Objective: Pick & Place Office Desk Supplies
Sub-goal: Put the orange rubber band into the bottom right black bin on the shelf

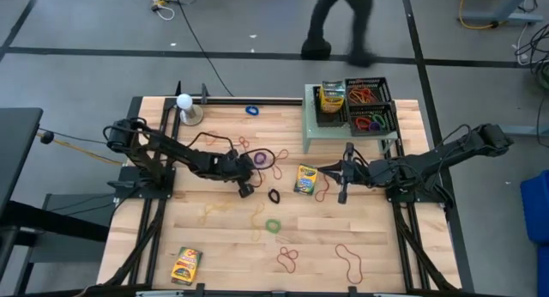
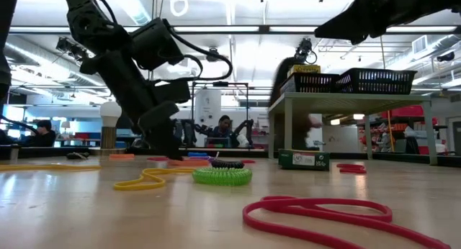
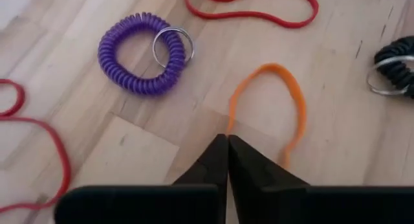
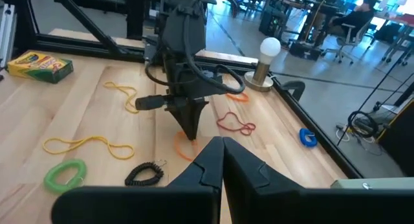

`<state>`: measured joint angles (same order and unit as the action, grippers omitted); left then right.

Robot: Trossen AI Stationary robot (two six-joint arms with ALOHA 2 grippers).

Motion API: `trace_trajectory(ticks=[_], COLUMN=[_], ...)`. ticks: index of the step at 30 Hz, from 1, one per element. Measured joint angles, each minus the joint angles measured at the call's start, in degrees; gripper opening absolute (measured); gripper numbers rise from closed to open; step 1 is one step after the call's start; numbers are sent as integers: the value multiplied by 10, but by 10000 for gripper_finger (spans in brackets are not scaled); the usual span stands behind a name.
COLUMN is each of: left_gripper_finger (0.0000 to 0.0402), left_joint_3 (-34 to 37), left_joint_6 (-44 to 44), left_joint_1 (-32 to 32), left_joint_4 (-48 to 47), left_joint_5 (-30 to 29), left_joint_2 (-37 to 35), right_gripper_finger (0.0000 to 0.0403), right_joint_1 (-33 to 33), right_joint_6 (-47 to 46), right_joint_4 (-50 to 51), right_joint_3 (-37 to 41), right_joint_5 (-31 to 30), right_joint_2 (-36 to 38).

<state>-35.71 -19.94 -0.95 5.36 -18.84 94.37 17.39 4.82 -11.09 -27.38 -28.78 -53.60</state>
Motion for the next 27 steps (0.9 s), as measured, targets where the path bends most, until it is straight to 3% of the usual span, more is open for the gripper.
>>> trace_trajectory(ticks=[3, 6, 9, 13, 17, 20, 27], left_gripper_finger=[6, 5, 5, 5, 5, 5, 5], left_joint_3=[3, 1, 17, 44, 36, 14, -24], left_joint_6=[4, 27, 56, 91, 121, 133, 145], left_joint_1=[-3, -4, -18, -33, -36, -36, -39], left_joint_4=[35, 119, 239, 455, 591, 628, 634], left_joint_5=[-20, -29, -79, -115, -115, -115, -113], left_joint_2=[-18, -29, -13, 35, 105, 147, 183], right_gripper_finger=[13, 18, 36, 77, 127, 162, 202], right_joint_1=[-2, -19, -42, -80, -121, -140, -182], right_joint_6=[-20, -72, -105, -157, -195, -203, -220], right_joint_4=[-10, -10, -15, -21, -69, -138, -193], right_joint_3=[0, 0, 3, 18, 20, 20, 16], right_joint_5=[0, 0, 7, 66, 153, 202, 212], right_joint_2=[0, 0, -5, -39, -110, -170, -253])
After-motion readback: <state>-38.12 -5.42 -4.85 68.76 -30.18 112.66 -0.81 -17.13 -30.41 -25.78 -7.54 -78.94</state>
